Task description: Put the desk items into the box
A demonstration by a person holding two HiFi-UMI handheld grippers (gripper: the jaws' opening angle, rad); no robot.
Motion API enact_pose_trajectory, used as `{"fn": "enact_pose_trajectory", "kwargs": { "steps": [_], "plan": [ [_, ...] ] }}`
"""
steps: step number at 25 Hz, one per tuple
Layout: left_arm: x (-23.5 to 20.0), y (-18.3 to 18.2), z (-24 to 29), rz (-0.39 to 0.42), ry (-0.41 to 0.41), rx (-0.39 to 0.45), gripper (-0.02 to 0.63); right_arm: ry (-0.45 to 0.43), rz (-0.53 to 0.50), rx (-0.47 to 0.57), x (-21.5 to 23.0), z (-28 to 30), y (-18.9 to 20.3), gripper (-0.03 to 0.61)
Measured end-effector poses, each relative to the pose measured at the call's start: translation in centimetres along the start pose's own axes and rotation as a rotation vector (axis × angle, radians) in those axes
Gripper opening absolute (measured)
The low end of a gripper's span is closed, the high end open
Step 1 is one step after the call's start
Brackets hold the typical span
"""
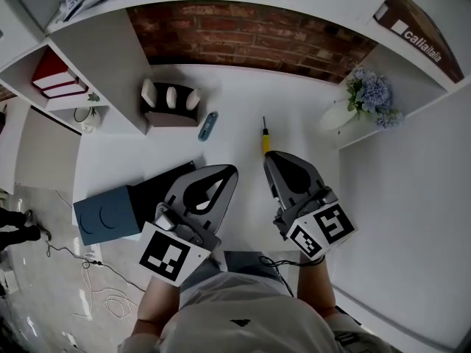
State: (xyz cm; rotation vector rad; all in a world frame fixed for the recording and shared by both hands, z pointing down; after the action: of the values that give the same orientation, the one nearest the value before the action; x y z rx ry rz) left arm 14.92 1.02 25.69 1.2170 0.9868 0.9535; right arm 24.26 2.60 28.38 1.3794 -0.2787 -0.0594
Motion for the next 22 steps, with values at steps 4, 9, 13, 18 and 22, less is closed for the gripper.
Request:
{"fn": "enact_pose_trajectory", "kwargs": {
  "steps": [4,9,13,18,22],
  "plan": [
    [-0.2,0.7,1.7,0.010,0.007,-0.017,0.012,0.027,0.010,-0.047,3.1,0.9,1.3,0.011],
    [-0.3,1.7,3.4,0.027,0.015,-0.038,0.012,0.067,0.033,-0.106,6.6,2.2,3.7,0.011],
    [-0.5,2.5,3.9,0.019,0.017,-0.054,0.012,0.089,0.053,-0.174,8.7,3.3,6.5,0.012],
    [-1.2,3.9,4.1,0.004,-0.003,-0.085,0.012,0.093,0.085,-0.270,10.6,4.7,10.7,0.012],
    [-1.7,4.8,4.1,-0.009,-0.022,-0.106,0.012,0.103,0.117,-0.342,11.6,5.3,14.0,0.012]
  ]
}}
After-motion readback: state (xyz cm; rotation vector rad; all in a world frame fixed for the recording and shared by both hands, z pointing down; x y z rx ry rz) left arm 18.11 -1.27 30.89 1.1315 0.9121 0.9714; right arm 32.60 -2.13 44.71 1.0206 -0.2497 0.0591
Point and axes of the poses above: the fingertips, and each gripper's own axes: z forward along the fingers, x to its right, y out of its underside, the point moved 2 cm from there along -z, backward along the fingers, and after that the axes turned 3 degrees about -y, right-handed, at the moved point
